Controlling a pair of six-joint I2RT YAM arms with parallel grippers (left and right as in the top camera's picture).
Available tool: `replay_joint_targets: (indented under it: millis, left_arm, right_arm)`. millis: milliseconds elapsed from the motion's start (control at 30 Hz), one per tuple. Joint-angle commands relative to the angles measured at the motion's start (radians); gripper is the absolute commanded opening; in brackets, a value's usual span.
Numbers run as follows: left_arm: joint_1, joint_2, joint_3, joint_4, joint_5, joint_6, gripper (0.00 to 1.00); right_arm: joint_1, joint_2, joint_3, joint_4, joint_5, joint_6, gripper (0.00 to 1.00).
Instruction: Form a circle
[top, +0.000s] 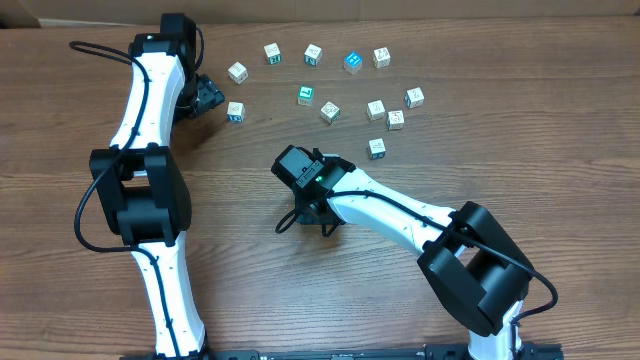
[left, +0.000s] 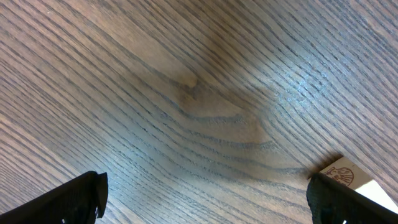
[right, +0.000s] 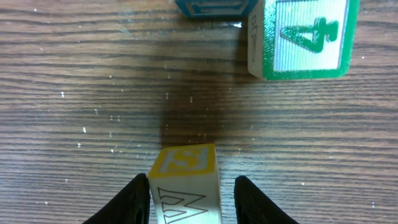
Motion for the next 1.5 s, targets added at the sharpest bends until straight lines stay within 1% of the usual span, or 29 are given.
replay_joint_targets:
  millis: [0,433,567,800,1467]
  left_arm:
    - [-0.007,-0.035,-0.003,0.000,0.004,0.019,0.99]
    - [-0.007,-0.035,-0.003,0.000,0.004,0.019,0.99]
    - [-0.007,-0.035,-0.003,0.000,0.004,0.019,0.99]
    - [-0.007,-0.035,-0.003,0.000,0.004,0.019,1.00]
    - [-0.007,-0.035,-0.003,0.000,0.004,0.019,0.99]
  right_arm:
    - [0.000,0.002,-0.007,0.005,0.011,0.008,0.41]
    - [0.000,0.002,-0.007,0.023,0.011,0.007,0.41]
    - [0.000,0.002,-0.007,0.023,0.011,0.007,0.40]
    - [0.000,0.002,-0.007,0.024,0.011,0.007,0.41]
    - [0.000,0.003,-0.007,0.024,0.015,-0.006,0.42]
